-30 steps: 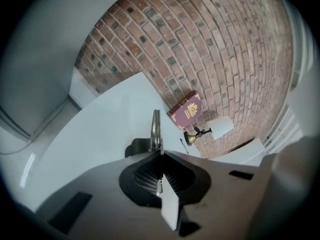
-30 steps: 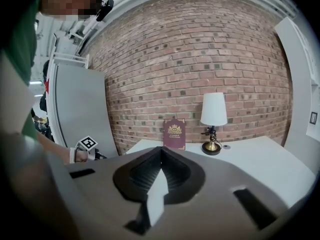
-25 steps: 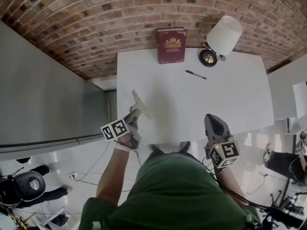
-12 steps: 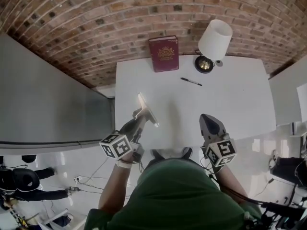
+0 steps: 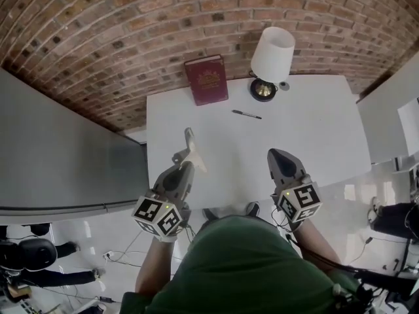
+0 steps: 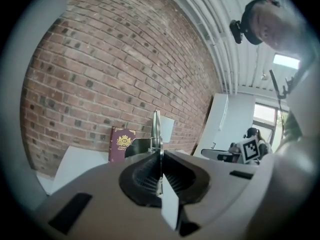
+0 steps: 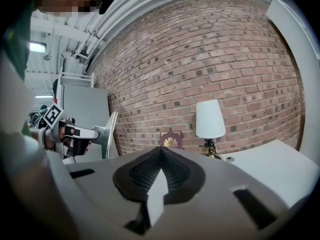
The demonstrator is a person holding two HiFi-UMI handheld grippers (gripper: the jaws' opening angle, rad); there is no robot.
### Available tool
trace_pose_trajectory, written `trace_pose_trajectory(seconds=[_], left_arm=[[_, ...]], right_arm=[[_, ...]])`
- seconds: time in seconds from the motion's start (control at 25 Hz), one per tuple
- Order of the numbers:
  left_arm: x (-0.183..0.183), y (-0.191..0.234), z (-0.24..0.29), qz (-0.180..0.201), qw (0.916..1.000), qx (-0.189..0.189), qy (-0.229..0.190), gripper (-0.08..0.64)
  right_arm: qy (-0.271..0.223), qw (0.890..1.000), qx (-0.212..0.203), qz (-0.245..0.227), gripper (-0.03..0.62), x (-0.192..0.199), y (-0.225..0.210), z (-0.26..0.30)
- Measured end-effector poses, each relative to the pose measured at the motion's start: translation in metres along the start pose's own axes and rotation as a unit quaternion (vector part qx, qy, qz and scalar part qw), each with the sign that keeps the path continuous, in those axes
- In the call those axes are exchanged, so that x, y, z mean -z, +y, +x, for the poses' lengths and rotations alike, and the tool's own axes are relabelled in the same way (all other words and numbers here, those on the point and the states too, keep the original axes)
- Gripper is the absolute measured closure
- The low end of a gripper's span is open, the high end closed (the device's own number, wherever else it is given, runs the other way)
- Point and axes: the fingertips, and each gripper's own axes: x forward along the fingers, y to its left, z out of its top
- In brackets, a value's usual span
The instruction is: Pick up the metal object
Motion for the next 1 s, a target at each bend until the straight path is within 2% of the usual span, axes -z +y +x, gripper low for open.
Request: trace_pose_trajectory(seconds=[0.12, 0.28, 1.0], left_arm=[[-0.006, -0.010, 0.003, 0.030, 0.9995, 0.001, -0.005, 0.551], [-0.010, -0.018, 0.005, 0.048, 0.9988, 0.004, -0.008, 0.551], [0.001, -0.022, -0.007, 0.058, 0.9983, 0.002, -0.008, 0.551]], right_arm=[[-0.003, 1.000, 0.000, -0.002, 0.591, -0.006, 0.000, -0.001], [-0.007, 1.000, 0.001, -0.008, 0.591, -0.012, 0.001, -0.003], [-0.013, 0.999, -0.015, -0.028, 0.591, -0.023, 0.024, -0.020]])
